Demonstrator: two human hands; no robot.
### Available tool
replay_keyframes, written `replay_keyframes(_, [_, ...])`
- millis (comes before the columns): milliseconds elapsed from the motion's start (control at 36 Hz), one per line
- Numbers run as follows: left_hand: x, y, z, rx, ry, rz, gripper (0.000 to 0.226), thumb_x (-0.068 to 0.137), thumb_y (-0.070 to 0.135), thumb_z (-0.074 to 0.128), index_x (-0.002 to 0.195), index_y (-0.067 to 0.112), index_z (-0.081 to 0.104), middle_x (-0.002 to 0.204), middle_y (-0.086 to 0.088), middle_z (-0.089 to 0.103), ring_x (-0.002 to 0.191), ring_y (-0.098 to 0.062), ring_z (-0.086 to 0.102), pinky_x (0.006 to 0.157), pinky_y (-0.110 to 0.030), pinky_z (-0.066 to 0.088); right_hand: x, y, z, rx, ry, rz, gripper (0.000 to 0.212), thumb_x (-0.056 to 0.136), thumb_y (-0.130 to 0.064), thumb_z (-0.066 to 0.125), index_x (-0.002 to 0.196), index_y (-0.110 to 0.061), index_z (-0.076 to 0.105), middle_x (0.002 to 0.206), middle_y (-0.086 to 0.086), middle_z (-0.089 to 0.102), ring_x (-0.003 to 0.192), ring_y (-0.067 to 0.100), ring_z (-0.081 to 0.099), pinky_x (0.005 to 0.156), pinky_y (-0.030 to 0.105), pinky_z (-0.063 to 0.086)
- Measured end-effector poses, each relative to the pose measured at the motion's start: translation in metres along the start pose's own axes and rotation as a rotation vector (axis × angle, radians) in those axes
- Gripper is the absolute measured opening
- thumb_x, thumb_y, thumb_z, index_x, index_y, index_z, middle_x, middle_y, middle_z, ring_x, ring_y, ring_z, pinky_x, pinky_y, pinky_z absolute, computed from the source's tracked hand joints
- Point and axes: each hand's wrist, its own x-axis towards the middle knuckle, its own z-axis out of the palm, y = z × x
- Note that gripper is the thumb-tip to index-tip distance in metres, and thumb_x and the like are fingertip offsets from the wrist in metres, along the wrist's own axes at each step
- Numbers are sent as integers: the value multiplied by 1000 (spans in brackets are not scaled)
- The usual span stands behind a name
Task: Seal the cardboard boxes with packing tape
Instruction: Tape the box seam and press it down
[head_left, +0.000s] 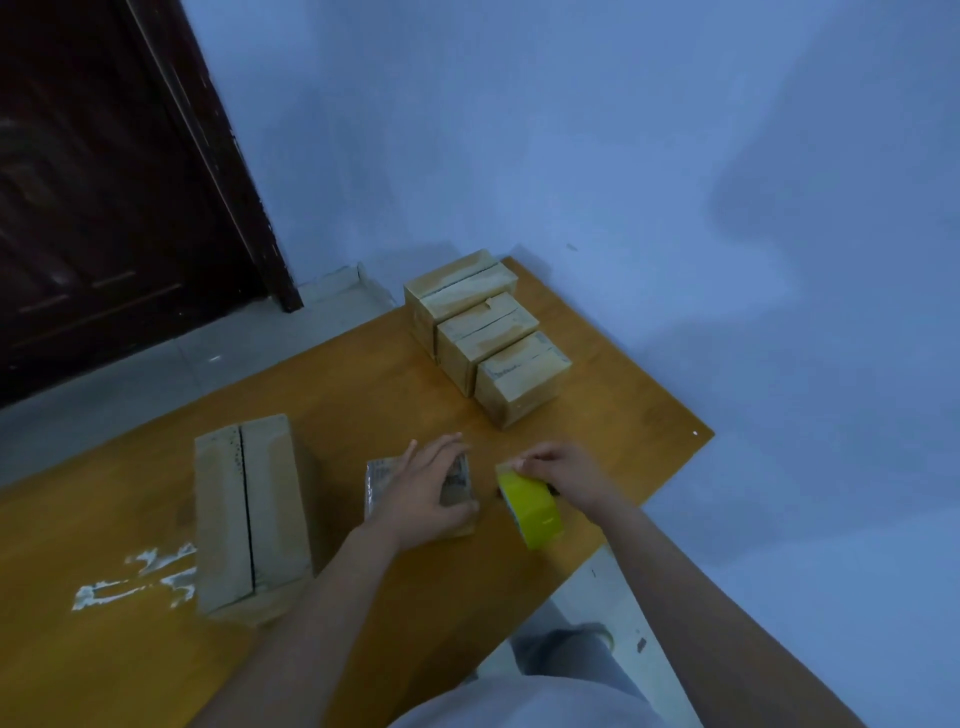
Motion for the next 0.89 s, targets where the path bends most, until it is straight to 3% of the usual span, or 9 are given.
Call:
replay_keyframes(83, [8,23,1,-209,91,-18,43,89,45,59,123,19,54,125,11,44,117,-3,38,100,-27,35,3,-16,-4,-56,-14,-52,9,87,-15,64,86,-15,73,79,-6,68,72,2,61,66,17,46])
replay_keyframes(139, [14,33,1,-305,112,-34,24,88,38,63,104,20,60,107,6,54,101,-11,51,89,-35,46,6,-25,-5,-59,7,-79,11,86,-14,64,88,-10,74,86,5,71,80,12,63,73,28,47])
replay_keyframes(194, [18,38,-2,-386,123,-53,26,85,41,65,96,18,61,99,1,57,95,-14,54,85,-38,47,7,-33,-9,-67,25,-99,13,86,-14,64,90,-7,75,92,11,72,82,16,63,74,31,47])
replay_keyframes(306, [20,45,-13,-530,142,-17,46,79,63,53,96,21,62,98,3,59,96,-10,55,82,-27,45,7,-48,-17,-85,15,-129,13,87,-14,63,91,-7,74,91,9,71,81,13,62,76,29,49])
replay_keyframes(389, [26,53,-24,-608,163,-39,35,83,54,61,93,20,64,95,1,62,91,-9,58,75,-20,45,6,-55,-18,-137,26,-170,13,86,-17,65,89,-9,74,93,12,71,83,18,63,79,34,50])
replay_keyframes(500, [37,65,-34,-538,182,-90,7,85,22,70,82,17,65,83,2,64,77,-6,57,65,-13,43,5,-56,-12,-202,67,-205,11,85,-18,66,84,-10,74,89,13,70,82,21,62,79,41,49])
replay_keyframes(611, [41,70,-39,-495,181,-135,22,82,12,71,66,18,59,68,5,58,64,-4,48,55,-11,37,1,-59,-10,-297,105,-195,16,84,-26,68,86,-12,75,86,7,70,83,23,62,73,37,46])
replay_keyframes(778, [43,75,-43,-454,174,-177,18,89,15,64,76,4,60,72,-5,58,68,-15,48,58,-20,37,-4,-63,-4,-340,151,-181,30,93,-28,56,91,-1,69,87,18,66,79,27,59,65,35,41])
replay_keyframes(889, [50,72,-50,-428,222,-255,25,91,22,63,69,13,56,70,-4,56,70,-23,54,63,-36,47,-16,-74,0,-234,152,-130,49,99,-33,45,140,-8,42,137,9,51,127,23,47,102,33,37])
